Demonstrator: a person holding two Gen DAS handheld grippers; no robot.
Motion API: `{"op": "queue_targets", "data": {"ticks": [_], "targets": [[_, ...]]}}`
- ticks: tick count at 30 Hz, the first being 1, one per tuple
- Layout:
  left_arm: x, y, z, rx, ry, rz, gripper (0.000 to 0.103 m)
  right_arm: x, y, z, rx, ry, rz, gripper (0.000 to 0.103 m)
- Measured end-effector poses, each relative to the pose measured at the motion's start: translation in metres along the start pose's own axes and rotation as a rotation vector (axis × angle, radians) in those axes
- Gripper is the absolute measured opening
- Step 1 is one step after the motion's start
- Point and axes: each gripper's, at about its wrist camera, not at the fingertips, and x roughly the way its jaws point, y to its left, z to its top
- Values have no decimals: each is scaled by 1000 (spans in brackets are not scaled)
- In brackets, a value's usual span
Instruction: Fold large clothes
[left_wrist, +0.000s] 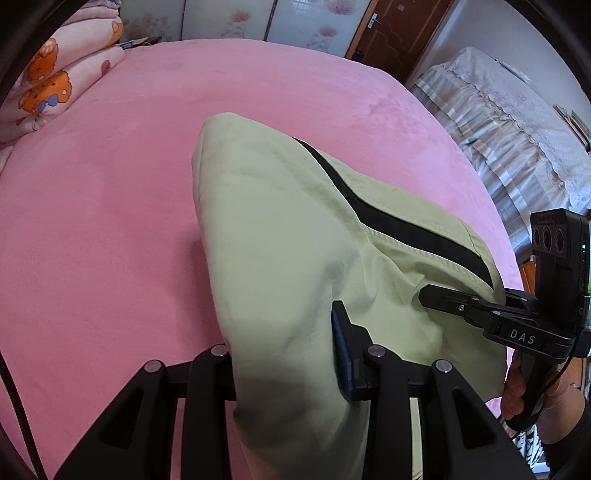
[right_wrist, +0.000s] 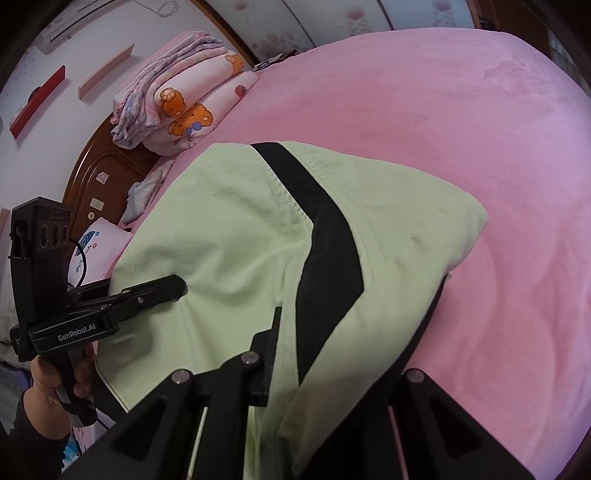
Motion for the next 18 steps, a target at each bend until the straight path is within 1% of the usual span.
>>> {"op": "queue_targets", "data": {"ticks": [5, 9, 12, 13, 15, 18], "targets": [[3, 39, 44, 22, -45, 22, 33, 29, 20, 49, -25, -35, -7, 11], [23, 57, 105, 68, -101, 38, 34, 48, 20, 99, -34, -92, -18, 11], [39, 77, 148, 103, -141, 47, 34, 65, 14, 139, -38, -142, -26, 11], [46, 85, 162, 100, -146, 47, 34, 73, 11, 153, -34, -162, -27, 11], [63, 102, 191, 93, -145, 49, 35, 87, 3, 174, -21, -187, -25, 11], [91, 128, 220, 90, -144, 65, 36, 112, -11, 198, 6, -221, -22, 11]]}}
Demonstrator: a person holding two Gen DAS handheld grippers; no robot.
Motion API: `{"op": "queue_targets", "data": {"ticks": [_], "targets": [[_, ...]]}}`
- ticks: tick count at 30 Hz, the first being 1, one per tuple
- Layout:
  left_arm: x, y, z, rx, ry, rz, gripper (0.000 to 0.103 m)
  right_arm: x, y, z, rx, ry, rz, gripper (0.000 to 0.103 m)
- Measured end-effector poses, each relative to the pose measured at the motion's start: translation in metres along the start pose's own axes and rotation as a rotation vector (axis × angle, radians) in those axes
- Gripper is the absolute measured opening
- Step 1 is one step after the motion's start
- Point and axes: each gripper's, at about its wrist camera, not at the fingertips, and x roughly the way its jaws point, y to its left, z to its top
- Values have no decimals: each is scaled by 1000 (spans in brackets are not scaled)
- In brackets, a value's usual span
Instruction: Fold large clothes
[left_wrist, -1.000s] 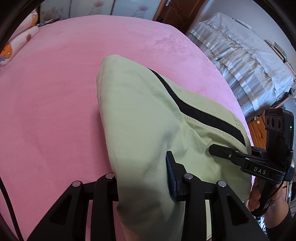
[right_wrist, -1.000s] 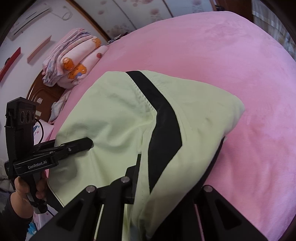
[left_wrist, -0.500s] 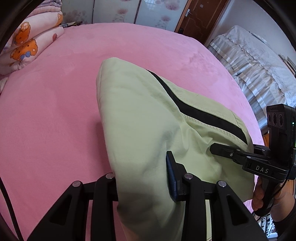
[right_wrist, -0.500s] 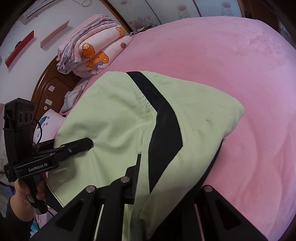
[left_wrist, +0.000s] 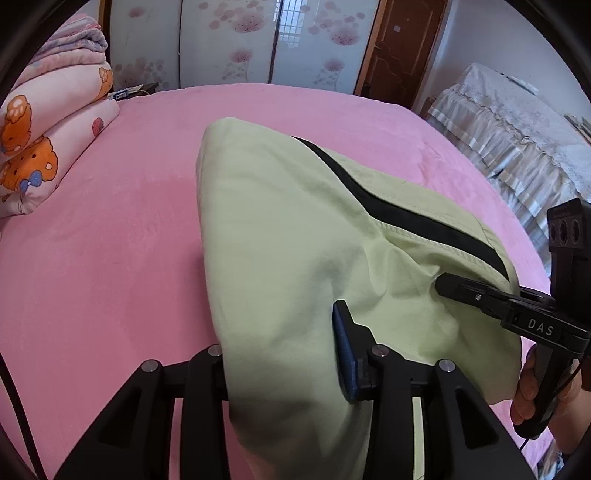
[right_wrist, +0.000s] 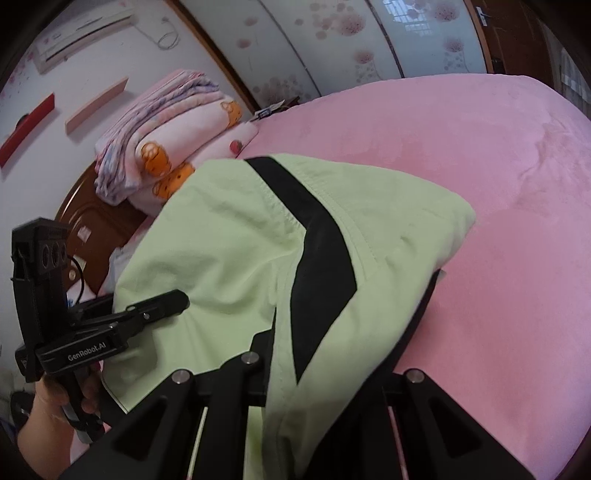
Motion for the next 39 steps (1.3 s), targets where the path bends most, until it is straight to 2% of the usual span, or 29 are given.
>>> {"op": "queue_targets", "data": {"ticks": [4, 7, 8, 10, 11, 12, 14, 16, 19, 21, 23, 25, 26, 27, 28, 29, 30, 32, 33, 35, 37, 38, 39], "targets": [[63, 25, 12, 4, 26, 38, 40, 50, -24, 7, 41, -8, -20, 11], [115, 35, 7, -10, 83, 137, 51, 90, -47, 1, 82, 22, -48, 11], [128, 42, 4, -25, 87, 168, 58, 102, -54, -4, 97, 33, -49, 13], [134, 53, 1, -43, 42, 214, 72, 114, -57, -8, 104, 41, -62, 19], [133, 58, -2, -35, 24, 260, 88, 120, -57, -10, 99, 54, -85, 27], [134, 62, -2, -25, 10, 314, 96, 124, -58, -11, 94, 72, -100, 42], [132, 67, -1, -29, 2, 321, 96, 125, -59, -11, 84, 101, -121, 52], [129, 68, 2, -47, 8, 338, 96, 119, -62, -9, 85, 113, -128, 54], [110, 59, -2, -45, -20, 430, 96, 92, -67, -7, 93, 92, -154, 54], [82, 49, -11, -60, -105, 500, 95, 67, -68, -8, 85, 43, -163, 54], [55, 47, -19, -109, -189, 514, 94, 38, -59, -13, 24, -42, -197, 54], [36, 43, -27, -169, -219, 465, 83, 19, -43, -21, -49, -91, -243, 54], [33, 42, -32, -189, -210, 428, 68, 14, -35, -26, -79, -95, -234, 53], [31, 40, -40, -201, -188, 397, 55, 11, -26, -30, -104, -97, -222, 48], [34, 37, -44, -205, -164, 385, 51, 9, -15, -35, -134, -103, -215, 43], [38, 34, -47, -203, -141, 373, 46, 9, -5, -39, -167, -105, -210, 32], [44, 30, -52, -197, -118, 352, 46, 10, 3, -42, -197, -100, -199, 25], [60, 27, -57, -183, -71, 333, 46, 23, 13, -49, -231, -60, -199, 24], [72, 24, -60, -184, -40, 342, 46, 31, 13, -51, -237, -36, -215, 24], [79, 22, -67, -179, -36, 375, 46, 50, 7, -58, -260, 9, -298, 23], [81, 24, -67, -180, -38, 368, 46, 67, -11, -62, -254, 58, -374, 11], [79, 20, -74, -185, -37, 360, 47, 73, -22, -64, -242, 82, -392, 1], [79, 22, -75, -190, -33, 349, 47, 75, -30, -64, -220, 95, -383, 0]]}}
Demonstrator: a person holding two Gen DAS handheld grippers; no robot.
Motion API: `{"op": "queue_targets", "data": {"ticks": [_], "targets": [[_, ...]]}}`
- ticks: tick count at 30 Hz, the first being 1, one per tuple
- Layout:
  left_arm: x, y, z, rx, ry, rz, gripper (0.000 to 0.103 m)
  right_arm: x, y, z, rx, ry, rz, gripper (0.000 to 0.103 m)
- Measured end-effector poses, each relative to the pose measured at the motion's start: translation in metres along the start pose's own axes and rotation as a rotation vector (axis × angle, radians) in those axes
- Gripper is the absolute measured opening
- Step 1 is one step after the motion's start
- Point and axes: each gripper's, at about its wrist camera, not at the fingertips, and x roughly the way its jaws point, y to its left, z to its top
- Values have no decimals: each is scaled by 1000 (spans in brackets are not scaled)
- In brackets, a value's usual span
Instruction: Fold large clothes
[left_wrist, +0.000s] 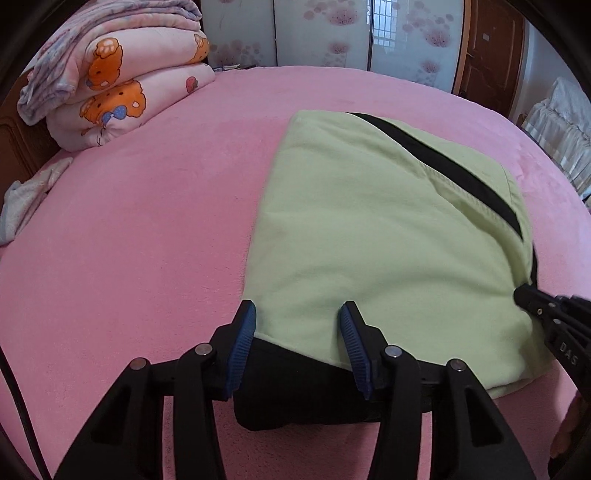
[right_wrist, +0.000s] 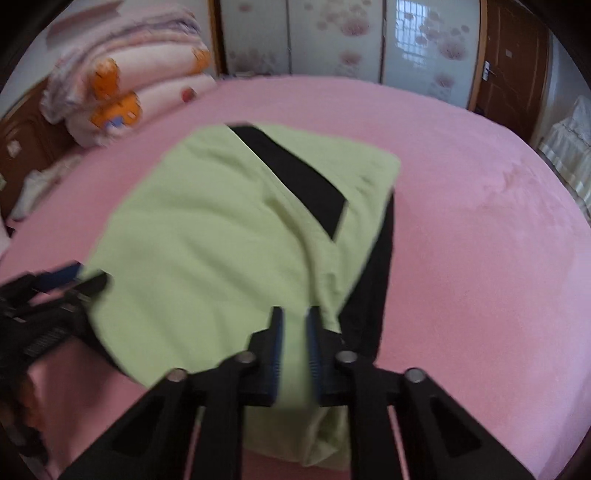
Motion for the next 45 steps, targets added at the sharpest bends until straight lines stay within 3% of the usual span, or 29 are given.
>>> {"op": "queue_targets", "data": {"ticks": [2, 6, 9, 14, 16, 18, 19, 21, 22, 28, 35, 38, 45], "targets": [[-1, 2, 0, 0, 6, -5, 47, 1, -12, -2, 48, 5, 57, 0], [-6, 1, 2, 6, 17, 7, 48, -9, -10, 0, 59, 9, 49, 0], [-18, -2, -8, -29, 49, 7, 60, -24, -9, -2, 69, 18, 75, 3], [-47, -2, -16, -93, 68, -20, 61, -63, -8, 0, 51, 21, 70, 4], [-68, -5, -16, -92, 64, -19, 71, -82, -10, 0, 57, 16, 61, 7], [-94, -6, -16, -103, 33, -17, 90, -104, -12, -1, 69, 5, 67, 19], [-107, -7, -16, -109, 14, -23, 91, -117, -14, -3, 73, -3, 63, 25], [-136, -10, -16, -111, -7, -40, 92, -144, -19, -7, 85, -24, 47, 54], [-148, -13, -16, -105, -10, -43, 93, -157, -21, -8, 91, -35, 37, 59], [-221, -31, -25, -53, -9, -62, 98, -233, -30, -23, 88, -73, -18, 62], [-296, -56, -67, -26, 25, -105, 99, -324, -35, -72, 84, -101, -55, 63], [-333, -72, -96, 7, 6, -112, 99, -355, -40, -104, 97, -114, -50, 69], [-390, -105, -171, 37, 2, -186, 99, -398, -60, -181, 159, -115, -35, 69]]}}
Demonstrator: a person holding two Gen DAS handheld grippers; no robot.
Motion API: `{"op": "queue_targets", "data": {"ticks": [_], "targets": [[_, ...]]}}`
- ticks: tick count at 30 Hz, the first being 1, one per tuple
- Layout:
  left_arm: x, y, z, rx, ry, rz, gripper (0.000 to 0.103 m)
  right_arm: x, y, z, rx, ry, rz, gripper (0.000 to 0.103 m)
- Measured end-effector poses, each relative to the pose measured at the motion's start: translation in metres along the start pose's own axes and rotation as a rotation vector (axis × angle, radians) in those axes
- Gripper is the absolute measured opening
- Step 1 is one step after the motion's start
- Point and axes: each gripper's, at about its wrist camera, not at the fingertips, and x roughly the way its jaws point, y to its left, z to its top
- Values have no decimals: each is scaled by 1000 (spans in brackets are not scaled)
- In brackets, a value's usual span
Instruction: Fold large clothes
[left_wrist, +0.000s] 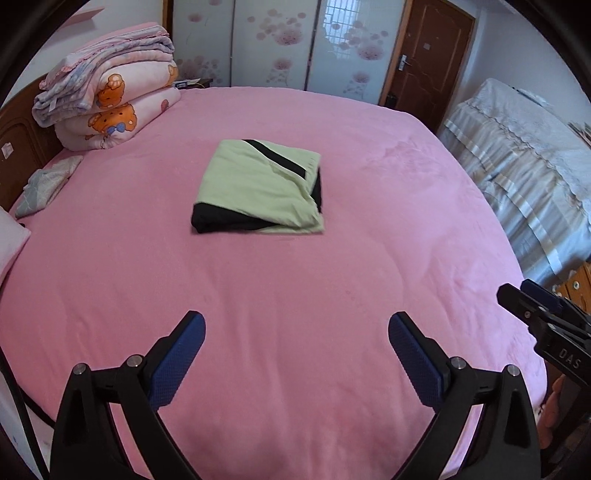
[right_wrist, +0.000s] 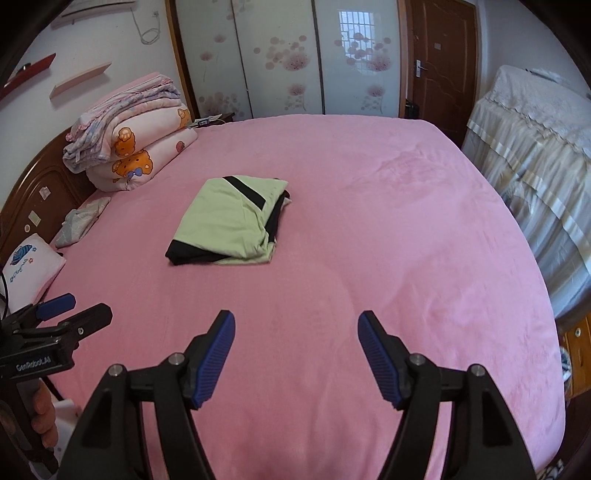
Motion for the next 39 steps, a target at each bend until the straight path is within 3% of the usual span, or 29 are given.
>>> {"op": "queue_targets", "data": {"ticks": [5, 9, 17, 23, 39], "targets": [[-28, -22, -48, -1, -24, -13, 99, -27, -18, -49, 51, -3, -19, 69], [-41, -35, -75, 17, -54, 52, 99, -49, -25, -81, 87, -16, -12, 69], [-64, -63, -120, 20, -100, 81, 99, -74, -31, -119, 163, -40, -9, 70], [-61, -73, -130, 23, -61, 63, 99, -74, -24, -129, 130, -39, -32, 70], [-53, -76, -127, 22, -48, 92, 99, -71, -10, -134, 77, -61, -86, 70]]}}
